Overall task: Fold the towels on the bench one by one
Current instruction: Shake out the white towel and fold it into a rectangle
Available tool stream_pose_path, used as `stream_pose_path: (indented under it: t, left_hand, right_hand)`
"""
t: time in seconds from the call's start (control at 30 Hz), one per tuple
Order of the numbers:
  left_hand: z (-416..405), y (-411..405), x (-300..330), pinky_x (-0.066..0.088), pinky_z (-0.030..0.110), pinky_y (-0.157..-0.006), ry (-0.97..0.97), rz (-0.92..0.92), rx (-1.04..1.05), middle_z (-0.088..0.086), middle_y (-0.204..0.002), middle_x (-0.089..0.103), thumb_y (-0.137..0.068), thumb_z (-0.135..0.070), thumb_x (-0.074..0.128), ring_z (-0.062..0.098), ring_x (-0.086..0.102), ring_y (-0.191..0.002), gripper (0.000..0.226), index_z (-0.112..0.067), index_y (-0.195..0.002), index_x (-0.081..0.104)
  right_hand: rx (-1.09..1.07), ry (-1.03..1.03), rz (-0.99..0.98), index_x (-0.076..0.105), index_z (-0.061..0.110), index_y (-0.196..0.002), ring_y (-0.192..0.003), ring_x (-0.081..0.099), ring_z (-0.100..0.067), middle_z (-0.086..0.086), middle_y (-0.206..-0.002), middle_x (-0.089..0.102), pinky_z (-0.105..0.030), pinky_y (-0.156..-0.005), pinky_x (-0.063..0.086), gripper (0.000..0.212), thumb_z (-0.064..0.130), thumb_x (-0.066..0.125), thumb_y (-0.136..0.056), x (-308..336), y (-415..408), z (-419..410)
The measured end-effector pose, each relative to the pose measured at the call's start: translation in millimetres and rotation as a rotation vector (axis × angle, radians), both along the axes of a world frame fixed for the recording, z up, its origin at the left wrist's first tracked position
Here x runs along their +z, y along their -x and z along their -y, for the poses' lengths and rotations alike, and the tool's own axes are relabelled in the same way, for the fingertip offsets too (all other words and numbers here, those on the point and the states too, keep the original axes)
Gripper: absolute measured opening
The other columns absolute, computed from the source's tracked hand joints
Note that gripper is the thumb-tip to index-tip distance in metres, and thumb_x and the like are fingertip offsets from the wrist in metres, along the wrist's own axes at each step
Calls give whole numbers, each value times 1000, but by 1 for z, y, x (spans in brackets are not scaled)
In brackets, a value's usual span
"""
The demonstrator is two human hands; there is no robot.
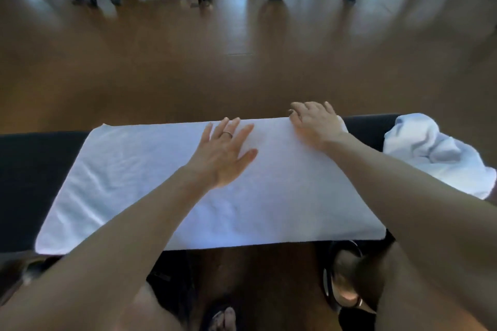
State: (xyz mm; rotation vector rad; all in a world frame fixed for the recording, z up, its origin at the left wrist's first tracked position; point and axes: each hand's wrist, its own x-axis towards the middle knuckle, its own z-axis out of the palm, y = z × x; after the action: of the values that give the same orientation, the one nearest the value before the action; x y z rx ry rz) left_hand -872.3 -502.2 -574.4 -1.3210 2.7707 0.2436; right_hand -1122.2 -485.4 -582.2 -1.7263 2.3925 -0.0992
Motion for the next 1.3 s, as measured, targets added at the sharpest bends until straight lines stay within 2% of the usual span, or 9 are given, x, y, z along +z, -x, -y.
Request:
stream_pose_path:
  t: [0.1, 0.27, 0.43, 0.57, 0.67, 0.9, 1.07, 1.2, 1.3]
  left_hand:
    - [-37, 34, -7, -7, 49, -125, -96, 7, -115, 0, -171, -4, -101, -66, 22, 21, -9, -156, 71, -35, -161, 0]
    - [-62, 38, -8, -11, 54, -123, -111, 88, -107, 2, -169, -17, -98, -71, 22, 24, -21, -154, 79, -33, -161, -8]
    - [-125, 70, 6, 8, 46, -125, -49, -68, -477, 8, -167, 19, -95, -67, 45, 27, 14, -153, 76, -29, -158, 24]
    - [-162, 112, 2, 43, 38, -86, 104, -142, -634, 10, -122, 57, -84, -43, 68, 28, 52, -109, 43, -16, -115, 59]
    - [-173, 135, 1, 36, 33, -64, 167, -117, -621, 6, -103, 65, -74, -34, 75, 23, 58, -89, 32, -18, -100, 64]
    - [-192, 146, -8, 27, 32, -63, 253, 21, -647, -1, -95, 64, -75, -26, 73, 21, 55, -87, 27, -23, -101, 64]
    - [-190, 127, 18, 32, 32, -60, 28, -393, -435, 5, -91, 61, -90, -26, 57, 27, 57, -76, 12, -15, -95, 56]
    - [-174, 73, 53, 38, 30, -57, -198, -631, -47, -3, -70, 47, -99, -27, 49, 14, 47, -62, 25, -19, -77, 41]
    - [-154, 14, 75, 44, 29, -58, -324, -753, 169, 7, -65, 49, -101, -24, 51, 7, 58, -61, 30, -14, -74, 45]
  right_hand:
    - [97, -54, 51, 47, 28, -142, -139, 39, -24, -5, -144, 51, -49, -121, 13, 48, 37, 19, -105, -3, -13, 1]
    - [-217, -47, -37, 56, 17, -136, -133, 45, -35, -15, -141, 54, -51, -115, 21, 58, 43, 15, -104, -8, 41, -17]
    - [-306, -14, 20, 58, 13, -130, -128, 49, -35, -16, -133, 60, -45, -110, 27, 54, 42, 21, -103, -9, 66, -18]
    - [-334, 95, 212, 60, 28, -116, -118, 55, -27, -3, -113, 70, -43, -114, 23, 30, 34, 37, -98, -4, 64, -13]
    - [-367, 182, 360, 58, 29, -120, -116, 55, -23, 3, -111, 67, -44, -116, 27, 27, 25, 52, -94, 2, 64, -13]
    - [-405, 303, 492, 60, 24, -117, -107, 59, -26, 0, -111, 64, -37, -93, 50, 33, 11, 56, -87, 7, 69, -15]
    - [-342, 384, 498, 70, 19, -106, -93, 59, -17, 1, -103, 67, -26, -75, 45, 20, 13, 61, -89, 27, 66, -18]
    - [-347, 409, 995, 76, 17, -86, -77, 64, -21, -2, -82, 69, -28, -66, 52, 21, 6, 59, -83, 59, 47, -12]
    - [-290, 386, 1339, 73, 7, -86, -65, 62, -21, -9, -70, 60, -27, -63, 55, 15, 2, 58, -87, 81, 14, -3]
